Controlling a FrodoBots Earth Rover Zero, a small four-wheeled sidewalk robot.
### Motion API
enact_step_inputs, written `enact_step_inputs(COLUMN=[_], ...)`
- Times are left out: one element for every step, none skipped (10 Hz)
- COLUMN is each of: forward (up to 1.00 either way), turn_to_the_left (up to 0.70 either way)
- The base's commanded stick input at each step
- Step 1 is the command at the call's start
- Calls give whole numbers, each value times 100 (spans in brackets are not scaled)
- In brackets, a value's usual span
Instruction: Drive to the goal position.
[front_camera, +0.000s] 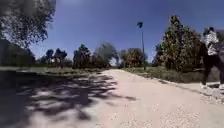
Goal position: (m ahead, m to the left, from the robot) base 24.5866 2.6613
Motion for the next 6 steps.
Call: enact_step_inputs(forward=[70, 70, 70, 70, 70, 70], turn_to_the_left=[1, 1, 1, 1, 1, 1])
